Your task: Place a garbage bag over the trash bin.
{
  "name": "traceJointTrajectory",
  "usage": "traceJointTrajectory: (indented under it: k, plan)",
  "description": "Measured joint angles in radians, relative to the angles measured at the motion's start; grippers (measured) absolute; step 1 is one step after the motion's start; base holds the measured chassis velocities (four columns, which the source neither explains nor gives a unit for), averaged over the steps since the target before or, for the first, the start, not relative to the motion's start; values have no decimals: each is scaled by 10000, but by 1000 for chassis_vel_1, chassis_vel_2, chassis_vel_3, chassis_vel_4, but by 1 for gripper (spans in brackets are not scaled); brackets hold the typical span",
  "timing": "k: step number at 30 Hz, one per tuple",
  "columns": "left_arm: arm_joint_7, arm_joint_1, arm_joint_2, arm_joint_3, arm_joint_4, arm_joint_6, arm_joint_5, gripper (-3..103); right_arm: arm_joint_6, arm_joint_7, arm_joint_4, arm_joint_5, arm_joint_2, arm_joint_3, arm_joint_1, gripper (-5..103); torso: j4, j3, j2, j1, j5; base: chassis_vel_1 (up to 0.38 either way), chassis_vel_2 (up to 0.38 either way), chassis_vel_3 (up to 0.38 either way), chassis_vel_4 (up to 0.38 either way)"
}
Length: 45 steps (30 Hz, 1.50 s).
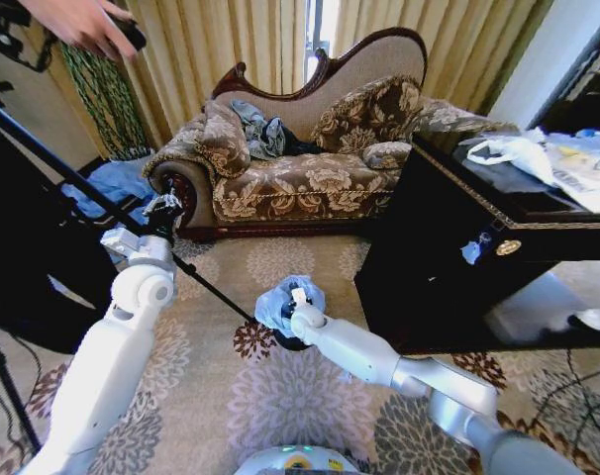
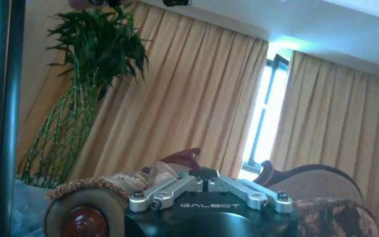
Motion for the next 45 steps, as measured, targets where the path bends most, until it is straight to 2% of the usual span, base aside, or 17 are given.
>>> traceJointTrajectory:
  k: [10, 16, 21, 30, 37, 42, 45]
  plan:
    - [25, 201, -2, -253, -13, -79, -82, 0, -224, -23, 454, 388, -418, -198, -13, 0, -2, 0, 0, -1, 0, 0, 0, 0, 0]
    - [35, 302, 1, -322, -63, -85, -99, 0, -115, -418, 651, -7, -45, -454, -295, 0, 1, 0, 0, -1, 0, 0, 0, 0, 0]
    - [36, 304, 69, -421, -79, -85, -231, 0, 18, -800, -96, -434, 232, -423, -334, 0, 1, 0, 0, -1, 0, 0, 0, 0, 0]
    - [23, 239, 78, -458, -78, -102, -369, 0, -136, -874, -813, -316, 191, -566, 66, 0, 0, 0, 0, -1, 0, 0, 0, 0, 0]
    - [13, 159, -57, -498, -58, -105, -434, 0, -602, -687, -959, 898, 182, -1644, 784, 0, 0, 0, 0, -1, 0, 0, 0, 0, 0]
    - [33, 240, -185, -553, -60, -139, -436, 0, -648, -830, -983, 964, 293, -2153, 905, 0, -1, 0, 0, -1, 0, 0, 0, 0, 0]
    - [51, 317, -216, -627, -62, -164, -467, 0, -634, -1127, -1174, 546, 483, -2294, 837, 0, 1, 0, 0, -1, 1, 0, 0, 0, 0]
